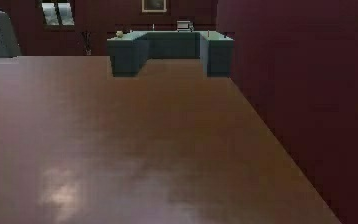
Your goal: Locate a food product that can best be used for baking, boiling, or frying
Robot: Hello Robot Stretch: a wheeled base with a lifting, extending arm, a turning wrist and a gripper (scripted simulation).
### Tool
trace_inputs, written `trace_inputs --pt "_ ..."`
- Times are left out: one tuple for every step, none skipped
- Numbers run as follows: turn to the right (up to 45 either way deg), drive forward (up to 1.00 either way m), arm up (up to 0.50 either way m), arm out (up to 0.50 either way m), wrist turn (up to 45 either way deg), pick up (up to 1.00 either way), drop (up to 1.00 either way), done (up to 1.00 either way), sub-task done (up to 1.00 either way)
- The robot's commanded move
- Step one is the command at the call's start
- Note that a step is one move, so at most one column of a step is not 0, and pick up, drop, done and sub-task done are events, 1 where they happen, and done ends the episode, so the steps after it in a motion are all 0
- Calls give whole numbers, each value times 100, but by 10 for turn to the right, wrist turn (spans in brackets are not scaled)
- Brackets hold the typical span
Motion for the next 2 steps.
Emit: trace_inputs --pt "60 0 0 0 0 0 0 0 0" --pt "0 100 0 0 0 0 0 0 0"
